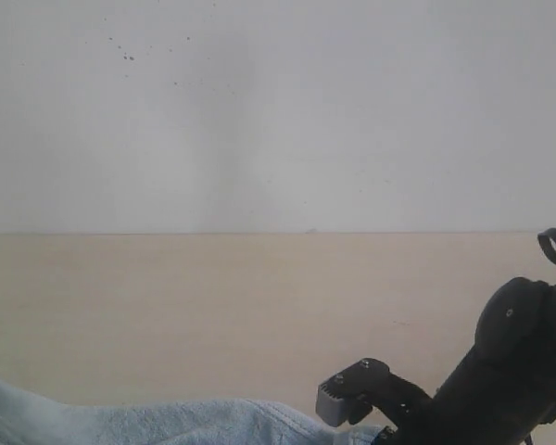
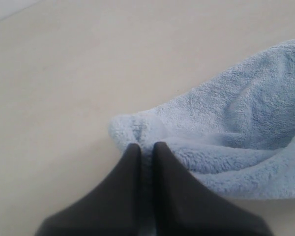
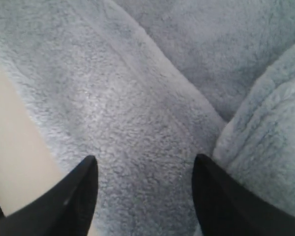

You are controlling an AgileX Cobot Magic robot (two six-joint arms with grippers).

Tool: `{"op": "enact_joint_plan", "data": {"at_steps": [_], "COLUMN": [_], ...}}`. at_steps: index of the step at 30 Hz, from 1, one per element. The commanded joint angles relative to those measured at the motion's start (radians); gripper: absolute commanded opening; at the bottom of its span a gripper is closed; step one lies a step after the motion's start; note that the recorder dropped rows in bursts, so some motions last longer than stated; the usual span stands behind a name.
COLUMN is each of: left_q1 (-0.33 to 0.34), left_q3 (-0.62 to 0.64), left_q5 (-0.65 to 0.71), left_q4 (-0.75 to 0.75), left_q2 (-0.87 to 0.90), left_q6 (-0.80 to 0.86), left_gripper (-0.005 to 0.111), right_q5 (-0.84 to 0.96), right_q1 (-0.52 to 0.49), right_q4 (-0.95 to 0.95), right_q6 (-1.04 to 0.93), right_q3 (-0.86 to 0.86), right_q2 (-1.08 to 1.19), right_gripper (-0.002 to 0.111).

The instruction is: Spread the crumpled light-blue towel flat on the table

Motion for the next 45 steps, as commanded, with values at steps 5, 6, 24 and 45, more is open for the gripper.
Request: {"op": "enact_joint_plan", "data": {"at_steps": [5, 6, 24, 45], "left_q1": [0.001, 0.001, 0.001, 0.001], "left_q3": [0.006, 0.006, 0.006, 0.006], "left_q5": [-0.004, -0.004, -0.006, -0.004], "left_q4": [-0.007, -0.007, -0.008, -0.013], "left_q2": [-0.005, -0.005, -0.005, -0.005], "left_q6": [0.006, 0.006, 0.006, 0.006], "left_gripper": [0.004, 0.004, 0.004, 0.004], "right_q5": [-0.097, -0.1, -0.039, -0.122], "right_q1": [0.0, 0.0, -0.128, -0.049], "right_q4": [-0.31, -0.329, -0.269, -0.448], "right_q6": [0.261, 0.274, 0.286, 0.435], "right_q3": [0.004, 0.004, 0.006, 0.125], "right_q2": [-0.015, -0.03, -0.205, -0.267], "right_gripper": [0.055, 0.055, 0.044, 0.04]}}
